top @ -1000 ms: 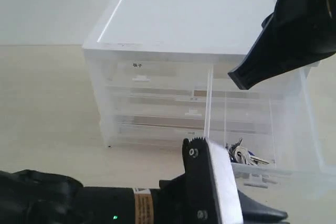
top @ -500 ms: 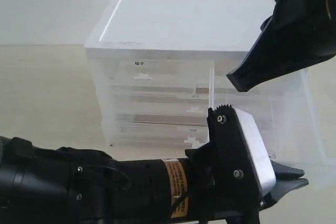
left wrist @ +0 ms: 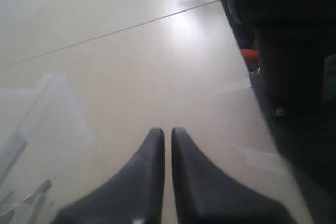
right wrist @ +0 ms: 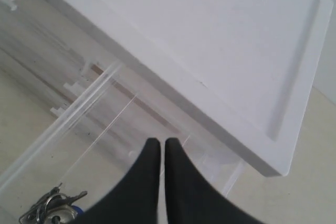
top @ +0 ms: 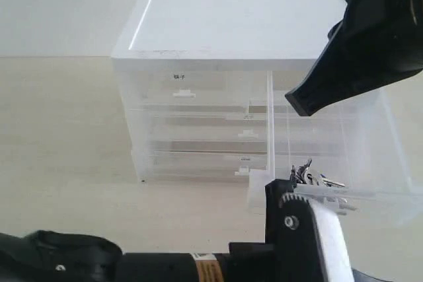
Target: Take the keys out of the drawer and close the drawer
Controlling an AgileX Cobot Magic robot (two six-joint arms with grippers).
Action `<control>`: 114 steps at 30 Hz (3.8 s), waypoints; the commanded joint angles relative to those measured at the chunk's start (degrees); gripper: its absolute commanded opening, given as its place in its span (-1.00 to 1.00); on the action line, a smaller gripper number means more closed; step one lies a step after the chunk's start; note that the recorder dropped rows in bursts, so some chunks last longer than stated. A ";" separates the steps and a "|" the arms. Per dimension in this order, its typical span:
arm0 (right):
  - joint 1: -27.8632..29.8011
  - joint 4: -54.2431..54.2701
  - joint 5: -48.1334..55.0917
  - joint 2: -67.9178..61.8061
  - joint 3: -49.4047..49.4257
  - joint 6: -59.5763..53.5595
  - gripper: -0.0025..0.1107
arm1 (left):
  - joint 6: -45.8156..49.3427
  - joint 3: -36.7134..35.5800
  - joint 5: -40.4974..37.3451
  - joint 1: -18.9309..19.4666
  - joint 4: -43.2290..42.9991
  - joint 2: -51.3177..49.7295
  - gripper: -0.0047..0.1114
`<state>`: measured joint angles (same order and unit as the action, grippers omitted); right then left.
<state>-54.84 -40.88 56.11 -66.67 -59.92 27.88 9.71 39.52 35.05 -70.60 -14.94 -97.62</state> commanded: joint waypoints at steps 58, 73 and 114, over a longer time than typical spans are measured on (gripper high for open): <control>-0.96 1.36 7.01 2.63 5.49 2.09 -0.20 | 33.82 -21.95 17.69 -2.96 44.33 39.51 -0.84; 10.97 10.61 -3.16 -4.66 5.95 -2.13 -0.27 | 34.40 -28.17 18.09 -2.96 45.77 53.28 -0.84; 10.95 26.14 4.31 -14.39 1.20 -14.66 -0.15 | 37.03 -30.28 17.88 -2.96 50.04 59.79 -0.84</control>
<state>-44.07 -15.41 58.91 -80.13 -58.88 12.86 46.56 9.49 52.96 -73.60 34.42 -38.24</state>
